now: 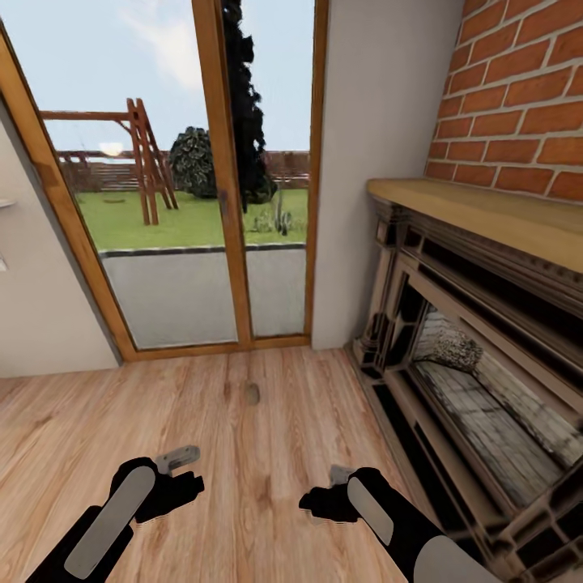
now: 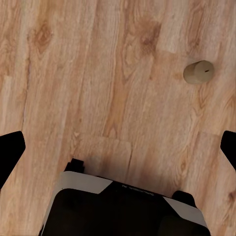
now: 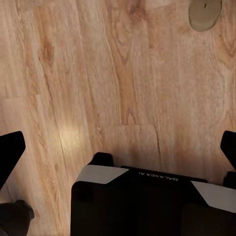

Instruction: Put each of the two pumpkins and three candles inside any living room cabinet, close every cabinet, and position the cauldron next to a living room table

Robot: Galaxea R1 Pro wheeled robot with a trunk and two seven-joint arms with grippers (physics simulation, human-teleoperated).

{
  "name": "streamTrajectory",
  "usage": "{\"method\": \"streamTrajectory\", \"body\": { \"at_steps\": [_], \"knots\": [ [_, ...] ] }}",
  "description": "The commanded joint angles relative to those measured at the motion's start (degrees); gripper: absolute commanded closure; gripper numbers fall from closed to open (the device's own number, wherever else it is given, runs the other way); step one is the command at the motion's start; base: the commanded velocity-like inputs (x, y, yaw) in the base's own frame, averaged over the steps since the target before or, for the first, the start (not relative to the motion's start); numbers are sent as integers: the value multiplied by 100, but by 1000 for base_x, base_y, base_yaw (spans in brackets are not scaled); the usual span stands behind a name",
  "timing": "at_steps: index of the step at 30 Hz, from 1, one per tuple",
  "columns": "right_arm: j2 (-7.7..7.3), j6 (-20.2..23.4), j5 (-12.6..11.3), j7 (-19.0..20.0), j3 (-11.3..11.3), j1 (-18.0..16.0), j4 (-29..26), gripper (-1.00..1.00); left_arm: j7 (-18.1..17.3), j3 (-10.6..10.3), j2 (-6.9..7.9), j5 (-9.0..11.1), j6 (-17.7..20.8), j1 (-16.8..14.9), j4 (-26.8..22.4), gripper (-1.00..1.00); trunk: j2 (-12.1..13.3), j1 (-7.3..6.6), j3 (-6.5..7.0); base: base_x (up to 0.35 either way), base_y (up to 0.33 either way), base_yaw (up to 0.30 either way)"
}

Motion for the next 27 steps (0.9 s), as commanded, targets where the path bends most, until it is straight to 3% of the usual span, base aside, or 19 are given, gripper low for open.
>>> {"method": "streamTrajectory", "body": {
  "at_steps": [1, 9, 27],
  "knots": [
    [-3, 10, -61, -55, 20, -6, -8, -100, 59, -11, 5, 51, 3, -7, -6, -100, -9, 6, -10, 314, 86, 0],
    [3, 10, -63, -54, 20, -6, -8, -100, 59, -4, 13, 51, 3, -7, -6, -100, -9, 6, -10, 269, 86, 0],
    [6, 10, -62, -54, 21, -6, -8, -100, 59, -2, 13, 51, 3, -7, -6, -100, -9, 6, -10, 146, 91, 0]
  ]
}}
